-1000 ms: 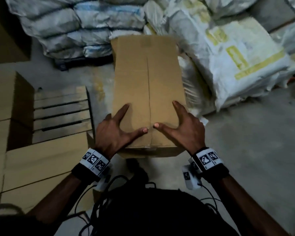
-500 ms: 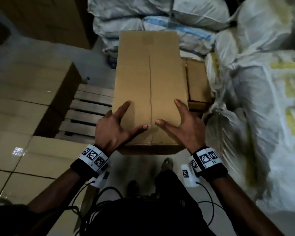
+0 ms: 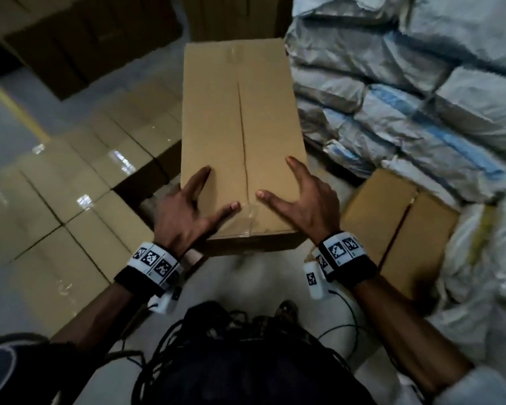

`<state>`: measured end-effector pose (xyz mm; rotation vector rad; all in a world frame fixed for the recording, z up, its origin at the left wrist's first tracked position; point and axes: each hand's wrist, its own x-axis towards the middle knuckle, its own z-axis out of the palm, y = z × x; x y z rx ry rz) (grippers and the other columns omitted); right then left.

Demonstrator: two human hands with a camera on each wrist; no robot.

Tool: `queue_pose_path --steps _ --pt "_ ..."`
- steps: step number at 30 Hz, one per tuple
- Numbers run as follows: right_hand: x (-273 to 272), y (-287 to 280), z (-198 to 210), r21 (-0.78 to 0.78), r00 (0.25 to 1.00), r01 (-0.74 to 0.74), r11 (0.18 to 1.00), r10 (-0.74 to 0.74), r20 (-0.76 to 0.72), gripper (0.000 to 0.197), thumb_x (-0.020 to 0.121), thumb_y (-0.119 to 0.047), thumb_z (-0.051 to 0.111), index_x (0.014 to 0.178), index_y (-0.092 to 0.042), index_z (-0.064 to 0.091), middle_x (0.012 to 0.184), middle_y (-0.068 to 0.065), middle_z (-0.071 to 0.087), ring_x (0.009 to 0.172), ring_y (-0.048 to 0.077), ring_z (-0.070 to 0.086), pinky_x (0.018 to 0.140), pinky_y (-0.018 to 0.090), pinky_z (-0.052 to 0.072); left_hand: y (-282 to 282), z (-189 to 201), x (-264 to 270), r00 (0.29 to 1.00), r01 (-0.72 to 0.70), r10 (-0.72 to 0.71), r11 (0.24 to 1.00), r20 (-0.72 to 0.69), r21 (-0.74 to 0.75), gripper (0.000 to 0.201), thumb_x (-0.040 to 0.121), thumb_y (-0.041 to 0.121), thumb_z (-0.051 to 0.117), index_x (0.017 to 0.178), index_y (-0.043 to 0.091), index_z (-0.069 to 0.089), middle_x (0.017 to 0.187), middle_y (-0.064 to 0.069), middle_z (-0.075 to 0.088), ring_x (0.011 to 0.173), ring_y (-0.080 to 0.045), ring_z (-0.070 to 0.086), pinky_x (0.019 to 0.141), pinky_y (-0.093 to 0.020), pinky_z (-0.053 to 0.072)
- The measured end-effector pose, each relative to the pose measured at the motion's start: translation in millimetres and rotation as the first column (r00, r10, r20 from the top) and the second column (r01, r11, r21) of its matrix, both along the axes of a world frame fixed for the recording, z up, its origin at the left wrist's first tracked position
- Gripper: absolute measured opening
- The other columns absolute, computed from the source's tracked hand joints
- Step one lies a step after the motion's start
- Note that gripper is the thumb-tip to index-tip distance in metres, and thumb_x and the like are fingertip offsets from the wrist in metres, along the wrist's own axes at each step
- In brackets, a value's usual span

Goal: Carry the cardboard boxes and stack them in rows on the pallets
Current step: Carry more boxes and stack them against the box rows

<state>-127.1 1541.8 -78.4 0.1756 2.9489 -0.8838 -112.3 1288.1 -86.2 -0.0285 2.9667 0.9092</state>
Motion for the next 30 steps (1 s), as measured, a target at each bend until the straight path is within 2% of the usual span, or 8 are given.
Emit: queue_pose_path --steps 4,6,9,13,16,21,26,30 --pt "-61.9 -13.6 -6.8 -0.015 0.989 -0.148 0.989 0.148 0.009 0.105 0.068 -0.098 0.047 0.156 -0.045 0.027 0.139 0.010 0.062 0.126 0.033 0.057 0.104 0.042 0.047 -7.8 -9.1 -22.1 0.982 -0.183 0.183 0.983 -0.037 -0.009 0.101 0.070 0.100 0.044 0.154 0.045 0.034 0.133 -0.011 0.064 0.111 -0.032 0.065 0.093 -0.043 0.056" --pt "-92.5 -29.9 -12.1 -0.013 0.977 -0.212 0.977 0.212 -0.002 0.104 0.069 -0.099 0.045 0.156 -0.044 0.029 0.138 0.010 0.063 0.125 0.033 0.059 0.104 0.043 0.048 -20.9 -14.1 -34.9 0.967 -0.254 0.253 0.967 -0.030 -0.016 0.098 0.071 0.099 0.043 0.154 0.045 0.035 0.129 -0.010 0.066 0.108 -0.031 0.066 0.090 -0.041 0.056" --pt "-127.2 -60.1 -26.2 -0.008 0.959 -0.284 0.959 0.284 0.006 0.100 0.071 -0.097 0.045 0.155 -0.044 0.030 0.138 0.010 0.063 0.124 0.033 0.059 0.103 0.043 0.047 -43.9 -28.4 -50.7 0.941 -0.337 0.337 0.941 -0.018 -0.034 0.099 0.070 0.101 0.038 0.154 0.048 0.032 0.121 -0.010 0.065 0.101 -0.031 0.066 0.085 -0.040 0.057" --pt "-163.7 -105.0 -53.5 -0.014 0.936 -0.349 0.937 0.350 0.048 0.096 0.074 -0.094 0.046 0.155 -0.045 0.031 0.139 0.011 0.061 0.125 0.035 0.058 0.103 0.043 0.047 -77.2 -55.4 -66.5 0.902 -0.430 0.430 0.903 0.020 -0.002 0.096 0.071 0.099 0.041 0.153 0.048 0.036 0.123 -0.010 0.065 0.103 -0.032 0.067 0.087 -0.037 0.054" --pt "-181.3 -129.2 -76.8 -0.003 0.916 -0.394 0.919 0.394 0.073 0.098 0.073 -0.096 0.043 0.155 -0.044 0.030 0.141 0.010 0.060 0.125 0.034 0.059 0.102 0.044 0.048 -94.6 -80.8 -73.3 0.880 -0.472 0.469 0.882 0.081 0.022 0.096 0.071 0.097 0.045 0.153 0.048 0.035 0.122 -0.011 0.065 0.103 -0.032 0.066 0.087 -0.037 0.053" --pt "-198.9 -157.1 -116.9 0.015 0.869 -0.479 0.877 0.472 0.149 0.097 0.076 -0.095 0.042 0.156 -0.042 0.031 0.141 0.009 0.060 0.124 0.034 0.059 0.099 0.042 0.048 -115.1 -123.7 -79.6 0.831 -0.540 0.528 0.841 0.175 0.023 0.099 0.067 0.102 0.038 0.153 0.051 0.032 0.113 -0.009 0.064 0.099 -0.032 0.066 0.085 -0.040 0.056" --pt "-209.9 -161.4 -174.5 -0.048 0.836 -0.527 0.849 0.527 0.151 0.099 0.075 -0.097 0.037 0.156 -0.039 0.036 0.152 -0.002 0.052 0.134 0.022 0.054 0.104 0.038 0.049 -113.5 -170.5 -75.9 0.791 -0.599 0.580 0.799 0.194 0.053 0.098 0.069 0.099 0.045 0.153 0.049 0.037 0.117 -0.007 0.065 0.101 -0.029 0.067 0.083 -0.035 0.056" --pt "-213.8 -157.9 -222.4 -0.079 0.792 -0.581 0.810 0.585 0.177 0.096 0.079 -0.095 0.036 0.157 -0.041 0.031 0.158 -0.010 0.044 0.139 0.016 0.048 0.107 0.039 0.047 -101.2 -211.1 -66.9 0.749 -0.656 0.631 0.749 0.202 0.092 0.096 0.071 0.096 0.049 0.153 0.047 0.039 0.124 -0.005 0.064 0.106 -0.025 0.066 0.084 -0.035 0.058"
